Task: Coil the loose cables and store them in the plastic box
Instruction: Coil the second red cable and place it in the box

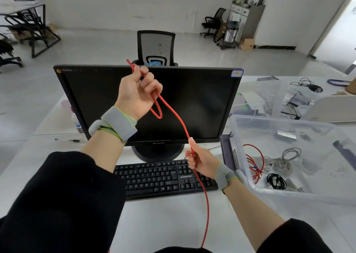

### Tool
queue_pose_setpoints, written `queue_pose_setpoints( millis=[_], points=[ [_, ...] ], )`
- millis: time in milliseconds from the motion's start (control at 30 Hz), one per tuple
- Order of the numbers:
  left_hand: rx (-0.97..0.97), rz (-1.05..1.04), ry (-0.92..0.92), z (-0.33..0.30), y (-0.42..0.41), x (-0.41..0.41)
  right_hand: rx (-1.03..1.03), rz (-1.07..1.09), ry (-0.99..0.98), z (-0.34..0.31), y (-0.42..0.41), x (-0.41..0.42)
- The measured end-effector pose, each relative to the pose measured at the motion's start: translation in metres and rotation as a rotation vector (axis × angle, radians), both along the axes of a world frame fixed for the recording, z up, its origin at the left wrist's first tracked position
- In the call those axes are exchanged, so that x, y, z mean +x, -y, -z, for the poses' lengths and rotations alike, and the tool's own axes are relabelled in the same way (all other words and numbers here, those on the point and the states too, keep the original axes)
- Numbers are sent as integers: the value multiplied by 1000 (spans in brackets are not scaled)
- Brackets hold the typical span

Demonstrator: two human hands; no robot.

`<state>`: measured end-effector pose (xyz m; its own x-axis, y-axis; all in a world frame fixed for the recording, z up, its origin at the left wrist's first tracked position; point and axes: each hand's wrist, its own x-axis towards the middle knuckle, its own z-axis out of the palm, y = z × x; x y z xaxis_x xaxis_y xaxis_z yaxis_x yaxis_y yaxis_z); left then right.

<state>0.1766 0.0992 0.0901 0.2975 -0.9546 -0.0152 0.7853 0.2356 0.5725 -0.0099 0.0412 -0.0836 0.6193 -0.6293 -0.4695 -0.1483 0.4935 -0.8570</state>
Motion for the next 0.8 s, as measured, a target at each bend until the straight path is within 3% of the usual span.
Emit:
queue_pose_setpoints(
  millis=[67,200,367,533,800],
  points=[
    [-27,19,-71,-7,4,-3,-17,-58,7,-2,-1,1],
    [-48,102,27,-21,4,-10,-73,-135,-86,-11,3,3],
    [-110,204,96,-37,4,-12,-211,-9,-218,-26,16,11],
    [-17,302,417,-47,-2,1,-275,118,-378,-68,48,8],
    [71,435,827,-90,-4,9,-343,46,-301,-149,90,6]
  ],
)
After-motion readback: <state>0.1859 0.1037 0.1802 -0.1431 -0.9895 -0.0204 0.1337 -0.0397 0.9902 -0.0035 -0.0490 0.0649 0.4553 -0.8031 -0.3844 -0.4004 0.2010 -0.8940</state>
